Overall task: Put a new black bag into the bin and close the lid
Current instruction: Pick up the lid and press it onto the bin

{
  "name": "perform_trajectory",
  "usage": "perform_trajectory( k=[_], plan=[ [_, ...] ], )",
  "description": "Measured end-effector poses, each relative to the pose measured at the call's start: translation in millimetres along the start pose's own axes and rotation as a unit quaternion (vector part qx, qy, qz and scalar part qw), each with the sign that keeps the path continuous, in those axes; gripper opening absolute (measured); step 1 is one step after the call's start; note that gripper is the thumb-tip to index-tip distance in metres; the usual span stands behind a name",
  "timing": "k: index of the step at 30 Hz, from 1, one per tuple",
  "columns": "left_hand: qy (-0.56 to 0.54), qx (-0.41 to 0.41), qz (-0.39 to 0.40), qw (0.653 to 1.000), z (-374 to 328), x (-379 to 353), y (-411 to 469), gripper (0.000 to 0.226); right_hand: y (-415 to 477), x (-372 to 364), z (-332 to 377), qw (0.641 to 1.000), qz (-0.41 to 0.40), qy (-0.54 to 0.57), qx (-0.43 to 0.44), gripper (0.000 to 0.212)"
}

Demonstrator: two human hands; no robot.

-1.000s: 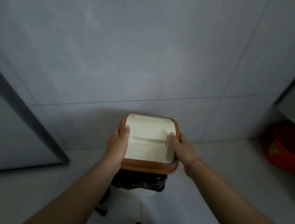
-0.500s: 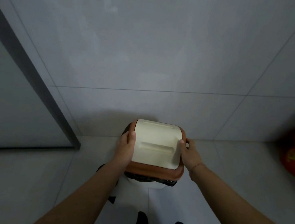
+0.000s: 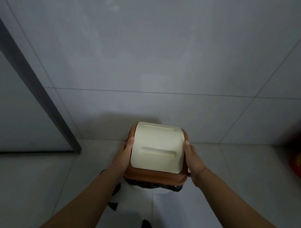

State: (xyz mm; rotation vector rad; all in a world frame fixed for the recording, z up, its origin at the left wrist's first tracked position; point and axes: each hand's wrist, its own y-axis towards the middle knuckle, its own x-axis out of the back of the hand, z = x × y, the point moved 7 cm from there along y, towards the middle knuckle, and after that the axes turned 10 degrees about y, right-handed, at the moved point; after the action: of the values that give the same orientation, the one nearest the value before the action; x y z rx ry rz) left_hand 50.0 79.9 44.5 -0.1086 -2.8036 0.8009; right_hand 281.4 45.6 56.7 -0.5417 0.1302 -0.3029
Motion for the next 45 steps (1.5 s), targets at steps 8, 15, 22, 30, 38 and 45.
perform_trajectory(
  k=[8,15,22,30,38,45],
  plan=[
    [0.001,0.015,0.036,0.999,8.4,-7.0,1.3,0.066,13.7,17.6,4.3,1.0,0.008,0.015,-0.012,0.057],
    [0.015,0.027,0.02,0.999,18.3,-1.5,3.5,0.037,15.4,22.5,-2.4,0.998,0.022,0.015,-0.051,0.044],
    [0.027,0.05,0.044,0.997,-21.3,-4.7,14.3,0.061,25.3,21.2,13.8,0.996,0.048,-0.029,-0.071,0.052],
    [0.017,0.005,0.049,0.999,-36.8,-15.1,40.4,0.06,46.0,0.6,36.5,0.995,0.084,-0.037,0.049,0.053],
    [0.008,-0.035,0.035,0.999,-35.5,-17.6,43.4,0.05,52.2,3.3,31.3,0.996,0.032,-0.048,0.065,0.054],
    [0.044,-0.057,0.009,0.997,-35.4,-9.7,21.0,0.076,28.9,11.5,29.9,0.995,0.037,-0.061,0.066,0.074]
  ],
)
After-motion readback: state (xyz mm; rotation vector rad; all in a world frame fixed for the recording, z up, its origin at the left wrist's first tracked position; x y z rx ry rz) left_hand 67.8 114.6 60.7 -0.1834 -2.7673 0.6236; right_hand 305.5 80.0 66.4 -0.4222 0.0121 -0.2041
